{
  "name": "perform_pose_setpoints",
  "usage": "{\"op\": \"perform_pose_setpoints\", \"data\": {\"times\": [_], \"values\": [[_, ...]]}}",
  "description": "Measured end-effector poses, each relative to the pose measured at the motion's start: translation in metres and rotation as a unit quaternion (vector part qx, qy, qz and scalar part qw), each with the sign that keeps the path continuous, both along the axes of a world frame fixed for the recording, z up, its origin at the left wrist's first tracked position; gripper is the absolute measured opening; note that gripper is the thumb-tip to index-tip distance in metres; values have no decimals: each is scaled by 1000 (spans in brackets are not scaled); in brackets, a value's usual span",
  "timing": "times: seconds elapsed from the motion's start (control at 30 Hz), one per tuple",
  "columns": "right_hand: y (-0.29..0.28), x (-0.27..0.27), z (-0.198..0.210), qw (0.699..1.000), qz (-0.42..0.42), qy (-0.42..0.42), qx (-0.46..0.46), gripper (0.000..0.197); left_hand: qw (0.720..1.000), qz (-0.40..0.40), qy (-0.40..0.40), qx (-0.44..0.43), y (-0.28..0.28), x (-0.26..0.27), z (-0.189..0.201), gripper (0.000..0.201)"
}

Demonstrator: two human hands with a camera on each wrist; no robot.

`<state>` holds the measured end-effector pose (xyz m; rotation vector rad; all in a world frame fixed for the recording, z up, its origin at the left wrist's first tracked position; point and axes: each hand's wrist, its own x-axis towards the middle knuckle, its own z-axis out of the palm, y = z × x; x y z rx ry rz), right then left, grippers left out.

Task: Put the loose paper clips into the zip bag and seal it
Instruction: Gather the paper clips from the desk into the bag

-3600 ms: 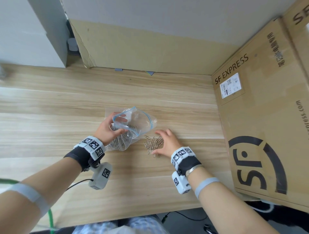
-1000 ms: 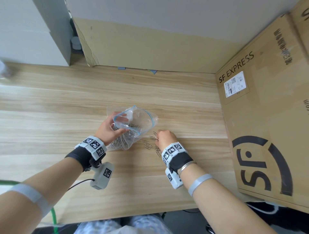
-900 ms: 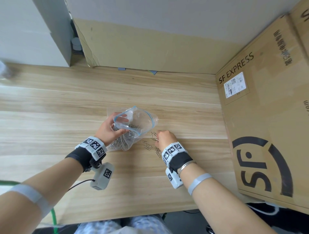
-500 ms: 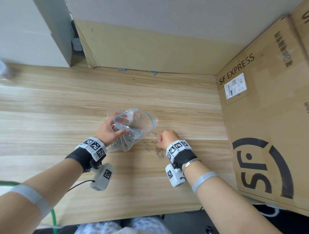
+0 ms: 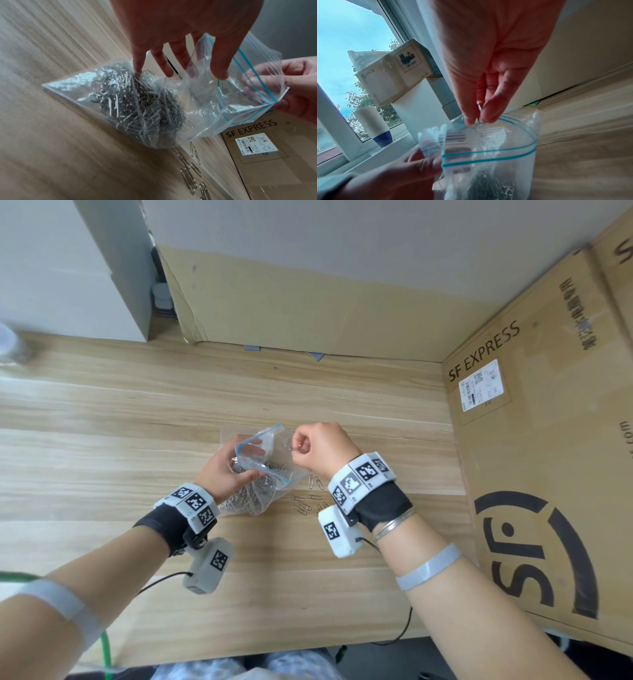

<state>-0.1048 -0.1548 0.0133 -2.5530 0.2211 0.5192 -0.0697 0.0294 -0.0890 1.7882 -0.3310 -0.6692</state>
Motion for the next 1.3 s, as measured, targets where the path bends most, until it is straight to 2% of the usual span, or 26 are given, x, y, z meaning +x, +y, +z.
{"op": "perform_pose_setpoints", "data": {"times": [0.13, 0.23, 0.3, 0.37, 0.5, 0.67, 0.87, 0.93, 1.13, 1.3], "values": [[-8, 2, -10, 997, -58, -1, 56, 11, 1000, 6, 0, -1, 1, -1, 0, 50], [-25, -4, -10, 984, -138, -48, 97, 6, 1000, 7, 1, 4, 2, 0, -2, 50], [-41, -10, -16, 974, -194, -72, 89, 3, 1000, 6, 0, 5, 3, 0, -1, 50], [-52, -18, -29, 976, -210, -41, 50, 4, 1000, 6, -2, 5, 3, 0, -1, 50], [-43, -39, -67, 982, -151, 110, -14, 19, 1000, 6, 3, 5, 1, 0, -1, 50], [-29, -48, -87, 994, 0, 107, -11, 53, 1000, 14, 19, -5, 1, -1, -3, 49], [-39, -61, -93, 977, 165, 128, -40, 74, 1000, 12, 14, -7, 0, 0, -2, 49], [-44, -68, -95, 975, 175, 128, -43, 71, 1000, 13, 12, -8, 0, -1, -1, 49], [-50, -74, -96, 979, 167, 108, -44, 35, 1000, 6, 5, -5, 1, 0, -3, 48], [-49, -80, -100, 985, 139, 95, -36, 17, 1000, 4, -1, -3, 0, -1, -1, 46]]}}
